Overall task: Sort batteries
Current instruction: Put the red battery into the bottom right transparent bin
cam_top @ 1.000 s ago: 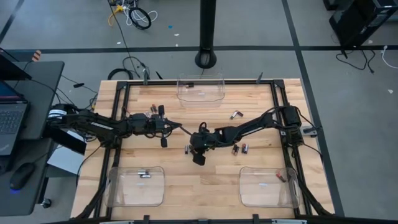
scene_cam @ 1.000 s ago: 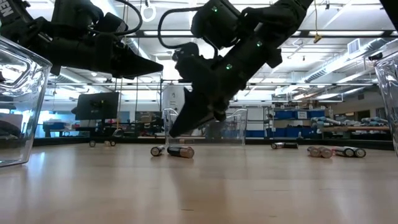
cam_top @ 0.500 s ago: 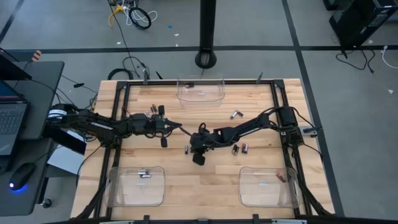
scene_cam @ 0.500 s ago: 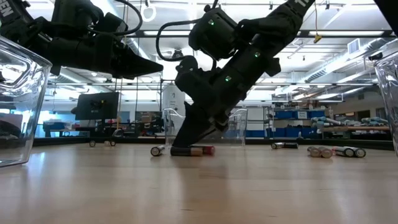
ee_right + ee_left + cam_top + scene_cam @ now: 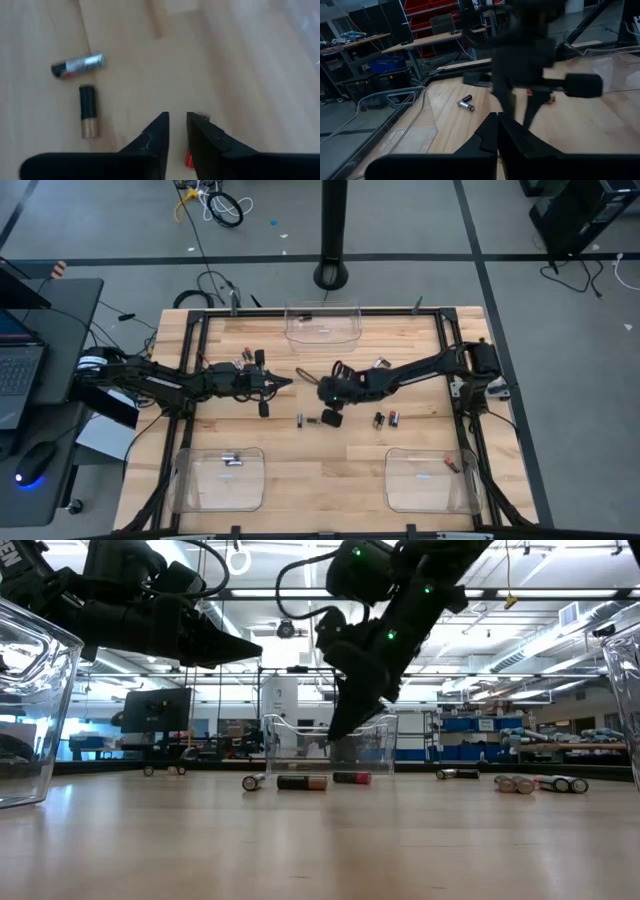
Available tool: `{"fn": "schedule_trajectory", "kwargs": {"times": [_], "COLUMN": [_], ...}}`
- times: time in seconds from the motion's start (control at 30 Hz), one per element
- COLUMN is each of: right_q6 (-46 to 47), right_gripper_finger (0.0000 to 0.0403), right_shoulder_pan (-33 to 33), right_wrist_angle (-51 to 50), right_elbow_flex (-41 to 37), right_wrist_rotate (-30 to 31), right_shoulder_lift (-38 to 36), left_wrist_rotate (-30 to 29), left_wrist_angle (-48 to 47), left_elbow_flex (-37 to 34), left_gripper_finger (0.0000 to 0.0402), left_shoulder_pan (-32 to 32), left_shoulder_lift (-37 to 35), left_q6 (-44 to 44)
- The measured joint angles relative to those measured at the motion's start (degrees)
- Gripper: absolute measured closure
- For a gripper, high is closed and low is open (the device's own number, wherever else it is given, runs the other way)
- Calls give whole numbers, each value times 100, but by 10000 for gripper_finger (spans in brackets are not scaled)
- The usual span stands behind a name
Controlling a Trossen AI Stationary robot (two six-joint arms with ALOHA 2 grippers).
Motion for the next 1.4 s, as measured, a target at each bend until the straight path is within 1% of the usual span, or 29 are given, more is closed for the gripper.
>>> {"fn": "schedule_trajectory", "kwargs": {"times": [0.07, 0.17, 0.33, 0.47, 0.63, 0.73, 0.83, 0.93, 1.03, 1.2, 1.4], "right_q6": [-178, -413, -469, -466, -444, -396, -294, -315, -431, -516, -613], "right_gripper_finger": [309, 293, 275, 268, 280, 299, 322, 336, 331, 294, 295], "right_shoulder_pan": [-159, -469, -974, -1187, -1288, -1296, -1296, -1275, -1274, -1281, -1242], "right_wrist_angle": [37, -77, -400, -454, -378, -66, -1, -9, 32, -186, -529], "right_elbow_flex": [2, 2, -2, -12, -134, -366, -461, -469, -461, -276, 15], "right_wrist_rotate": [-98, -379, -416, -434, -565, -689, -737, -737, -740, -829, -933], "right_shoulder_lift": [-24, 139, 388, 444, 438, 404, 394, 389, 361, 390, 402], "left_wrist_rotate": [0, 0, 0, 0, 0, 0, 0, 0, 0, 0, 0], "left_wrist_angle": [6, 4, -26, -90, -114, -116, -118, -118, -118, -116, -115], "left_elbow_flex": [-1, -1, 0, 0, -1, -1, -1, -1, -1, -1, 1], "left_gripper_finger": [388, 388, 388, 388, 388, 388, 388, 388, 388, 388, 388], "left_shoulder_pan": [2, -4, -5, -5, -5, -5, -5, -5, -5, -5, -5], "left_shoulder_lift": [0, 0, 0, 0, 0, 0, 0, 0, 0, 0, 0], "left_q6": [-1, -41, -65, -59, -57, -55, -52, -50, -50, -48, -44]}}
